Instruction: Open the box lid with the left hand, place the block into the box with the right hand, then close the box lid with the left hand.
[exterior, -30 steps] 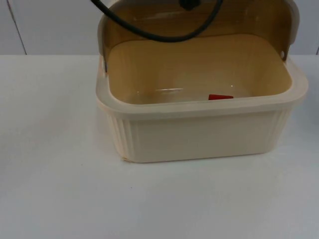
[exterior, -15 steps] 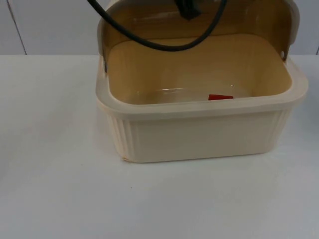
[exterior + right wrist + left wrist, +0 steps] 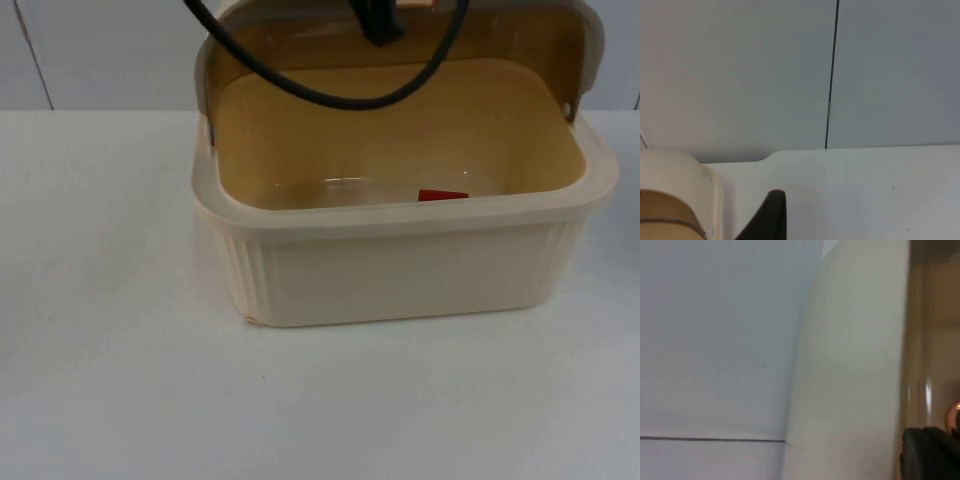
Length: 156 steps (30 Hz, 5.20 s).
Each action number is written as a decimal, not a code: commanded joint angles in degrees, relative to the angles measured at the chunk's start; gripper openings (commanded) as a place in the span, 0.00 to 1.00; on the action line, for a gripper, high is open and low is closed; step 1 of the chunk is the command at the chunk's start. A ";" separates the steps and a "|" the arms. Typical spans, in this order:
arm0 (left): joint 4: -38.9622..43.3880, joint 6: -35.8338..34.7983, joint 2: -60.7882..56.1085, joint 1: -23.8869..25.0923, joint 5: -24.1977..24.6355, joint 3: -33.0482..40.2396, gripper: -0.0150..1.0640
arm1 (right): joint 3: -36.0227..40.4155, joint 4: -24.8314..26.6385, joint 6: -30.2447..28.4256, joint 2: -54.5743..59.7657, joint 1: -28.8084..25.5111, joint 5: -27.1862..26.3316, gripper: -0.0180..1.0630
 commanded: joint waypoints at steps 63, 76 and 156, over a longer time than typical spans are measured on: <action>-25.02 -23.85 -37.99 17.34 -18.23 27.95 0.01 | -0.28 -0.01 1.47 -1.63 -0.13 1.04 0.97; -31.94 -25.45 -38.42 34.86 -13.28 27.95 0.01 | -0.28 -0.01 1.47 -1.63 -0.13 1.04 0.97; -20.50 -24.12 -77.75 34.86 -4.27 27.85 0.97 | -0.28 4.33 -12.44 -29.68 -0.13 -2.62 0.97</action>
